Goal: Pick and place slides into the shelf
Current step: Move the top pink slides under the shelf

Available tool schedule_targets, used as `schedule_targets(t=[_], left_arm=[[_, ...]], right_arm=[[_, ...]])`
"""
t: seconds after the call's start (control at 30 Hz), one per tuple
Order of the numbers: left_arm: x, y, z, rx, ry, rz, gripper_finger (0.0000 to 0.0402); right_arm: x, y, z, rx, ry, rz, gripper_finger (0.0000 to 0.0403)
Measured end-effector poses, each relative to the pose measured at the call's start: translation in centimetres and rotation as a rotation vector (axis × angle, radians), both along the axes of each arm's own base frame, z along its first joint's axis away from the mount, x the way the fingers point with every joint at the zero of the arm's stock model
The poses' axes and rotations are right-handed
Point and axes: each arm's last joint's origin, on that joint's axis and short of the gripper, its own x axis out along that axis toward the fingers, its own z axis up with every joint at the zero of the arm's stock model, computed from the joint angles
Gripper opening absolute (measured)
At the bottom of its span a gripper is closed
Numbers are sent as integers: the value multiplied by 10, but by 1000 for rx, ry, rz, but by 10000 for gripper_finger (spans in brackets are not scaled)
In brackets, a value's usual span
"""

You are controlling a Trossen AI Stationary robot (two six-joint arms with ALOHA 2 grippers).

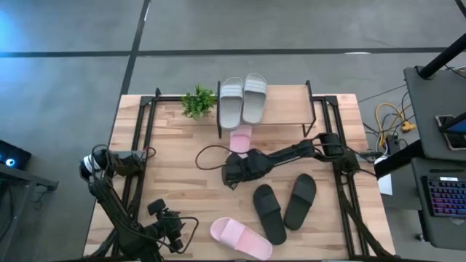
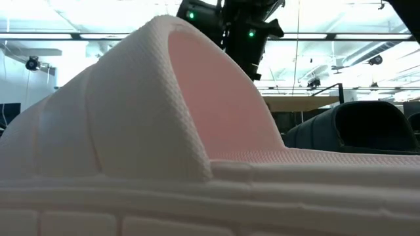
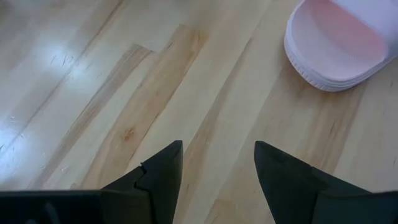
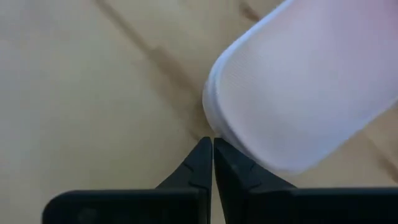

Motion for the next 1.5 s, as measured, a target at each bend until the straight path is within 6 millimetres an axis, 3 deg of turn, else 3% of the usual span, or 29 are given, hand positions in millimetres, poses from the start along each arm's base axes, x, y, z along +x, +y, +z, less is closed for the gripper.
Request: schedule_targets(t=[0.13, 0.3, 0.47, 0.57, 0.7, 0.97, 1.13, 1.5], left_arm=[[0, 0, 0, 1, -1, 0, 184], [0, 0, 0, 10, -16, -1, 184], [0, 0, 0, 14, -23, -2, 184], [0, 0, 0, 15, -22, -3, 184], [0, 1, 0, 21, -24, -5, 184], [1, 1, 1, 29, -44, -5, 184], [1, 1, 1, 27, -45, -3, 184], [1, 1, 0, 27, -44, -3, 184]], right_arm=[[-2, -14, -1, -16, 33, -30, 9], [-1, -17, 9, -58, 12, -23, 9], [-9, 7, 39, -43, -45, 46, 9], [-22, 18, 52, -29, -39, -17, 9], [-37, 10, 44, -28, 30, -193, 9], [-11, -38, 37, 127, -232, -330, 9], [-14, -68, 29, 150, -231, -418, 9], [-24, -65, 14, 150, -168, -414, 9]])
